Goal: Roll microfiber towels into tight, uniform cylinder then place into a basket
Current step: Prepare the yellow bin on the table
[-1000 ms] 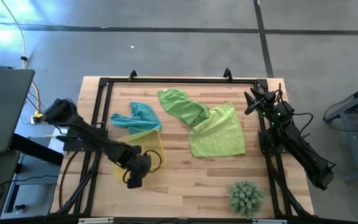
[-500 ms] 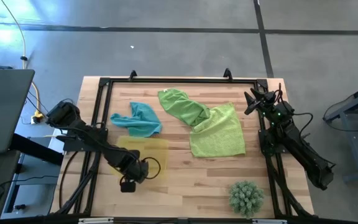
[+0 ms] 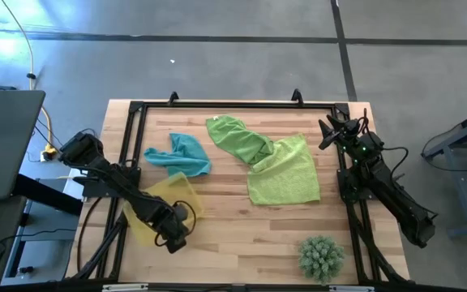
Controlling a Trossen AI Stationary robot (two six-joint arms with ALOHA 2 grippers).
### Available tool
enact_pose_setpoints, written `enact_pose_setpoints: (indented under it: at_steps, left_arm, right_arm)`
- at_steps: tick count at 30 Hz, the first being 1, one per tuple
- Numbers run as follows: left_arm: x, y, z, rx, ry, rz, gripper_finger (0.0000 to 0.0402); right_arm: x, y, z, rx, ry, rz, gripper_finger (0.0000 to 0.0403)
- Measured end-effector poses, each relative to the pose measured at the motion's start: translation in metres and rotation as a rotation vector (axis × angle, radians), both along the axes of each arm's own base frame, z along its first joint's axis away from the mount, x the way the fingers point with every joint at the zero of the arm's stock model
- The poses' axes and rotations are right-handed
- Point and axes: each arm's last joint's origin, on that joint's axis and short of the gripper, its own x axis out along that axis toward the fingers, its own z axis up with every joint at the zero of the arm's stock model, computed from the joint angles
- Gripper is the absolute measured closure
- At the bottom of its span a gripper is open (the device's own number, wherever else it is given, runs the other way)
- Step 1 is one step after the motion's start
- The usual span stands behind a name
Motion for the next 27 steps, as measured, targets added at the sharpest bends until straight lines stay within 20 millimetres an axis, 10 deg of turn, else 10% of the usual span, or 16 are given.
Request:
enact_pose_setpoints:
  at_steps: [27]
  left_arm:
    - [0.018,-0.008,0.005,-0.182,-0.044,0.866,0.0362]
  right_arm:
    - [0.0,0.0,0.0,0.0,0.0,0.0,0.0204]
